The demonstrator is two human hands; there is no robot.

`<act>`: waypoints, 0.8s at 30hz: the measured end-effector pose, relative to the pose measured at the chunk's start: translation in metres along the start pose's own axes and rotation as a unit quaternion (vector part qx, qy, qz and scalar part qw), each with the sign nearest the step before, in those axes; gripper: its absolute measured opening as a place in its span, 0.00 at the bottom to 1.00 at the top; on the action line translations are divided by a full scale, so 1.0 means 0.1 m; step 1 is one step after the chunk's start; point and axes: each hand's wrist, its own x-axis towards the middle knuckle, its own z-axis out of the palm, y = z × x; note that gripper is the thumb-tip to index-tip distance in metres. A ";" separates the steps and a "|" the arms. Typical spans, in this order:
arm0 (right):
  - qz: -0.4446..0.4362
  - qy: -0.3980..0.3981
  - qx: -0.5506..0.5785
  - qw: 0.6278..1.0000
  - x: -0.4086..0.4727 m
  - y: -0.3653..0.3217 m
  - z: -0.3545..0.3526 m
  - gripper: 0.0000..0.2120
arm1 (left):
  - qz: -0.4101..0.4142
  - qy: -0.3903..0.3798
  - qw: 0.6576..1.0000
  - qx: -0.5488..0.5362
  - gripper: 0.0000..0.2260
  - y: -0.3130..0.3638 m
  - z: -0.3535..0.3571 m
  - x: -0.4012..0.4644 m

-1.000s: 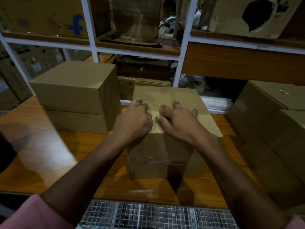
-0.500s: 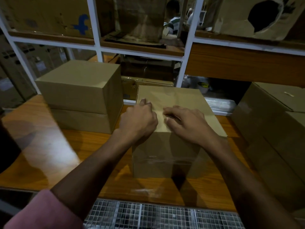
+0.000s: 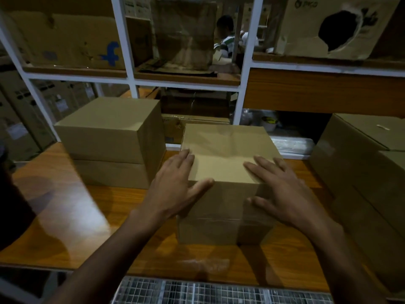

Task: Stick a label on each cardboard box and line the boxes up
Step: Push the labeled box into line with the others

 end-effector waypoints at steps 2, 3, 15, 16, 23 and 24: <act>-0.001 0.033 0.000 0.999 0.07 -0.05 0.05 0.42 | 0.012 -0.038 0.999 0.028 0.50 -0.08 -0.03 0.03; -0.005 0.046 0.003 0.999 0.12 -0.08 0.08 0.42 | 0.015 -0.040 0.998 0.037 0.50 -0.12 -0.04 0.05; -0.018 0.138 0.031 0.990 0.82 -0.51 0.34 0.37 | -0.020 0.046 0.988 0.147 0.46 -0.76 -0.23 0.44; -0.017 0.139 0.032 0.990 0.89 -0.55 0.36 0.37 | -0.029 0.045 0.987 0.152 0.48 -0.87 -0.24 0.49; -0.011 0.134 0.025 0.991 1.27 -0.74 0.45 0.36 | -0.027 0.033 0.988 0.148 0.54 -1.53 -0.34 0.72; -0.013 0.135 0.026 0.990 1.31 -0.76 0.45 0.36 | -0.018 0.039 0.989 0.145 0.53 -1.58 -0.34 0.74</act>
